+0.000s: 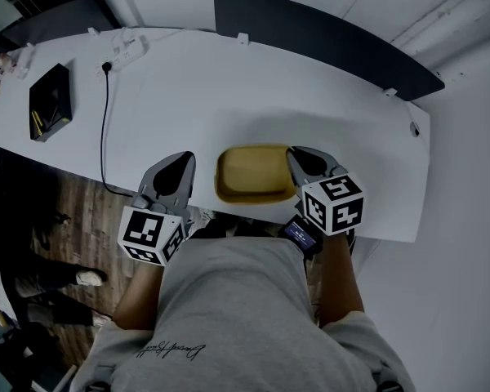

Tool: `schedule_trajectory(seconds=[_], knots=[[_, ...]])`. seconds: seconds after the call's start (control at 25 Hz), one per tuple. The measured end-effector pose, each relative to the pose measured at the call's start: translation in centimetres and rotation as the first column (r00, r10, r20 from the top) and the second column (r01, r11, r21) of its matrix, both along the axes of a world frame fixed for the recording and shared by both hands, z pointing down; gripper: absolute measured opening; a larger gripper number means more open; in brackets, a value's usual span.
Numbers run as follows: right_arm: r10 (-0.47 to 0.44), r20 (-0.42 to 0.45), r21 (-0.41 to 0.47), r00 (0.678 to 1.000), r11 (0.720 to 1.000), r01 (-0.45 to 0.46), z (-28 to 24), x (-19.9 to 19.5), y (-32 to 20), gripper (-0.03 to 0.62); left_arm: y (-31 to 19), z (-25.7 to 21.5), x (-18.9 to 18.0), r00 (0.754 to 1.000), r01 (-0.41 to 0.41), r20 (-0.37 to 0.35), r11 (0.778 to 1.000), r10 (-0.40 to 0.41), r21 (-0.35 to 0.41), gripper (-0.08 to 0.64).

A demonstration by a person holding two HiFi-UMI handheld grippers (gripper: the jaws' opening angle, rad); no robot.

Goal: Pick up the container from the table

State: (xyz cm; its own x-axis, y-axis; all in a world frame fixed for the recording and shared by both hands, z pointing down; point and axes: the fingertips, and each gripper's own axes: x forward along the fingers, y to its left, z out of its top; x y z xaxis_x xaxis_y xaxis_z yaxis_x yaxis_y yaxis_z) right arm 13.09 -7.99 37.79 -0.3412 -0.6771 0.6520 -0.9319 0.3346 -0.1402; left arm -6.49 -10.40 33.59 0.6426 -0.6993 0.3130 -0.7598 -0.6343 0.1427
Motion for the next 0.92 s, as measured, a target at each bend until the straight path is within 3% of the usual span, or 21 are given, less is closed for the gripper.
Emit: schedule_trajectory(seconds=[0.92], knots=[[0.008,-0.003,-0.004,1.0,1.0,-0.008,0.4,-1.2,-0.7,0.029,-0.1,0.2,-1.3,1.0,-0.01,0.006,1.0,0.01,-0.006,-0.003]])
